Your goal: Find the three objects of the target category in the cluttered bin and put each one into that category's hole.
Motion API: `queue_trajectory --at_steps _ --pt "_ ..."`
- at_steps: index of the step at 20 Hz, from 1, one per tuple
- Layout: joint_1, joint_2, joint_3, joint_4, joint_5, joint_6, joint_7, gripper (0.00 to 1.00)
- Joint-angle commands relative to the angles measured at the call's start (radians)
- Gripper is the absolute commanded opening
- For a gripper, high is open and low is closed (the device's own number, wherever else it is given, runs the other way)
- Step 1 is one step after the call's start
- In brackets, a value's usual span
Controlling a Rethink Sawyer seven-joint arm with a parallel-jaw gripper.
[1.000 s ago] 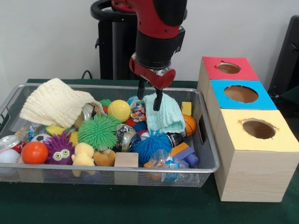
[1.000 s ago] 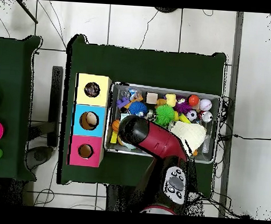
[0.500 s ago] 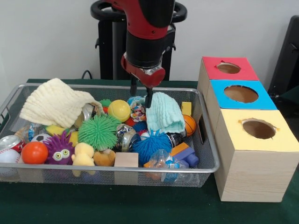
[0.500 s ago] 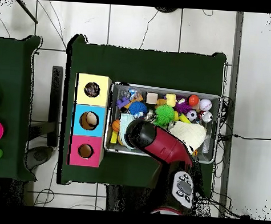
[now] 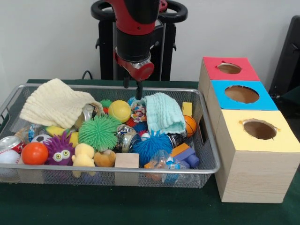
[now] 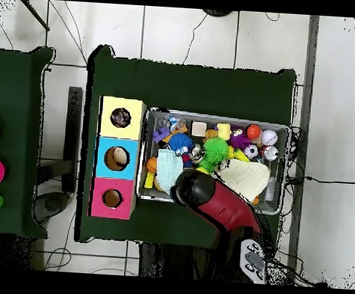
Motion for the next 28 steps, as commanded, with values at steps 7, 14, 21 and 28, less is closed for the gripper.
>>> queue_trajectory --at_steps 7,14,21,28 --pt "-0.092 0.035 0.131 0.093 0.032 -0.197 0.166 1.00" --pt "-0.110 0.010 0.144 0.124 0.026 -0.214 0.165 1.00" --pt "-0.085 -0.034 0.128 0.153 0.027 -0.182 0.172 1.00" --pt "-0.077 -0.074 0.163 0.170 0.044 -0.169 0.177 1.00"
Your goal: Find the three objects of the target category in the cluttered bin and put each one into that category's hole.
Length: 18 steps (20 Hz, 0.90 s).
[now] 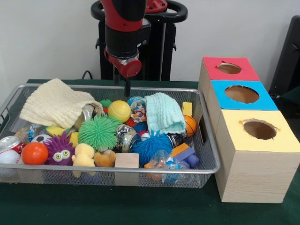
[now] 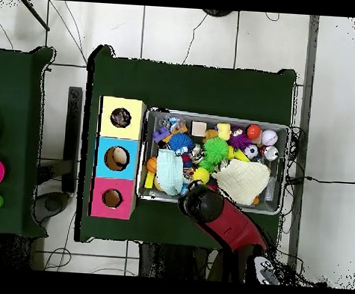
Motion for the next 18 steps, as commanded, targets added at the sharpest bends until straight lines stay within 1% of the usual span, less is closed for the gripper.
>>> queue_trajectory --at_steps 1,2,3,4,7,9,18 --pt "0.020 -0.039 0.132 0.041 0.051 -0.020 0.186 1.00" --pt "0.021 -0.044 0.140 0.046 0.055 -0.023 0.189 1.00" --pt "0.025 -0.027 0.149 0.024 0.062 -0.027 0.191 1.00" --pt "0.024 -0.025 0.158 0.023 0.065 -0.029 0.192 1.00" --pt "0.030 0.006 0.160 -0.022 0.079 -0.018 0.194 1.00" --pt "0.033 0.015 0.158 -0.037 0.088 -0.011 0.194 1.00" --pt "0.011 0.064 0.181 -0.062 0.091 -0.066 0.173 1.00"
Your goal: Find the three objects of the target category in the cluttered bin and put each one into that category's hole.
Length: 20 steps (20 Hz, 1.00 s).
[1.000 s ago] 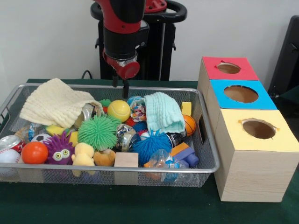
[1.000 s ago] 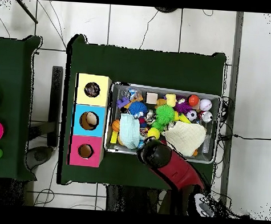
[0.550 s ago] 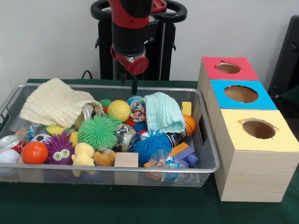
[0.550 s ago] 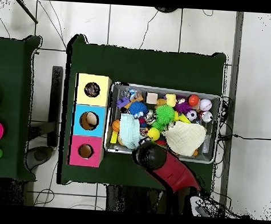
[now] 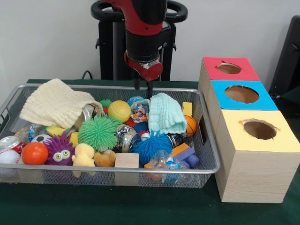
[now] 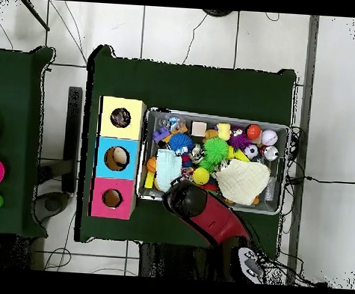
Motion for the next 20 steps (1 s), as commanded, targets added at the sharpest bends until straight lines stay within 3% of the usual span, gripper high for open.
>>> queue_trajectory --at_steps 1,10,20 --pt "-0.026 0.072 0.115 -0.085 0.054 -0.075 0.172 1.00" --pt "-0.033 0.102 0.094 -0.139 0.036 -0.096 0.147 1.00" --pt "0.012 0.038 0.024 -0.166 0.026 0.030 0.143 1.00"
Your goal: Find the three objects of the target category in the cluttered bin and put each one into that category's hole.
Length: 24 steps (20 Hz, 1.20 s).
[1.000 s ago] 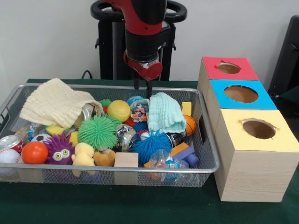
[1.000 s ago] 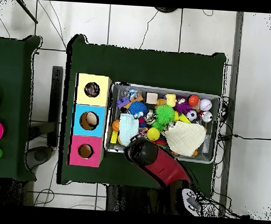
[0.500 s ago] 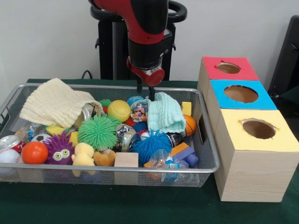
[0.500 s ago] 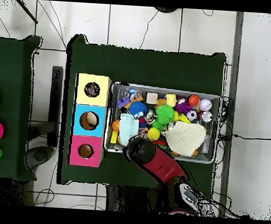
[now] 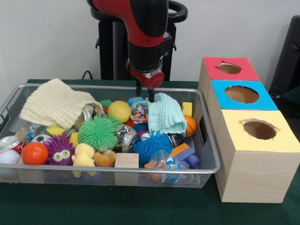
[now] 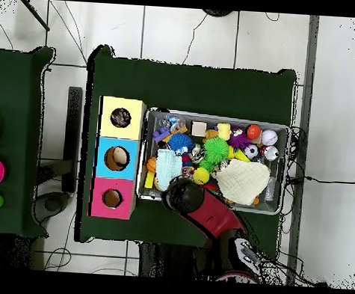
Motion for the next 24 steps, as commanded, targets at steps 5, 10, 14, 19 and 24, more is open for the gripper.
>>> queue_trajectory --at_steps 5,10,14,19,24 --pt "0.015 -0.040 0.003 -0.150 0.022 0.082 0.141 1.00" --pt "0.018 -0.047 0.001 -0.152 0.021 0.095 0.143 1.00" --pt "0.008 -0.042 0.020 -0.148 0.027 0.086 0.145 1.00" --pt "0.011 -0.038 0.025 -0.155 0.029 0.092 0.147 1.00" --pt "0.015 -0.031 0.025 -0.165 0.031 0.093 0.151 1.00"
